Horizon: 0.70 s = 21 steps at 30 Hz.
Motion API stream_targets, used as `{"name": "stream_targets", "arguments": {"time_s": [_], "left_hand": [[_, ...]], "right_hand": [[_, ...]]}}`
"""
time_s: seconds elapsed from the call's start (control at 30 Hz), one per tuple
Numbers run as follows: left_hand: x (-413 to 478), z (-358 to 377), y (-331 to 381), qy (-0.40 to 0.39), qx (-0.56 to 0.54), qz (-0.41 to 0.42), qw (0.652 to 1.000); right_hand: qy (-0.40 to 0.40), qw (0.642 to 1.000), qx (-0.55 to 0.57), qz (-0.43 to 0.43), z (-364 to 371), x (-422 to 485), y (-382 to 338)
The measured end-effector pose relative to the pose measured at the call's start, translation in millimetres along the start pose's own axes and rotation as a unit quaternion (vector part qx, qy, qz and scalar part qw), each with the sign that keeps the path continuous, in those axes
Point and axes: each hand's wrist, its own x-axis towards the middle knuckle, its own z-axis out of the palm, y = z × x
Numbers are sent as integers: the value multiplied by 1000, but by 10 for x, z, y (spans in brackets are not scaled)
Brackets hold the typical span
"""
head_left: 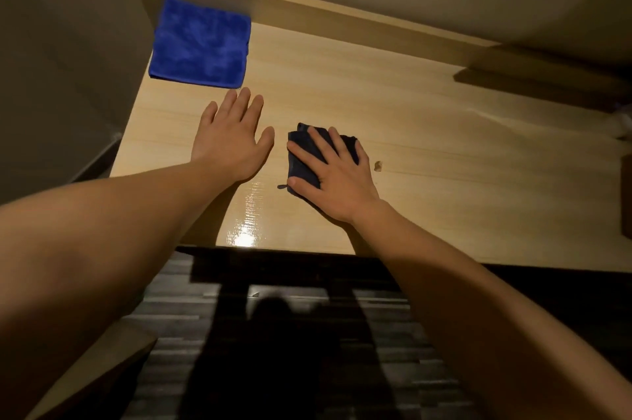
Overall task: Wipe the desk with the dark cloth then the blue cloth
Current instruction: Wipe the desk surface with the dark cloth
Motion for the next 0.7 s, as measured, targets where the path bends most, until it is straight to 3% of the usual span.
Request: {"name": "stream_targets", "arguments": {"time_s": [0.23, 0.37, 0.5, 0.7], "left_hand": [[-8, -61, -21, -17, -12, 13, 1000], [-12, -132, 105, -22, -69, -16, 997], [-117, -112, 403, -4, -137, 5, 991], [-6, 15, 815, -16, -155, 5, 988]], "right_hand": [[-5, 1000, 30, -8, 103, -476, -220], [4, 998, 65, -8, 154, -704, -316], [20, 995, 101, -10, 179, -911, -424], [18, 969, 245, 20, 126, -1182, -485]]}}
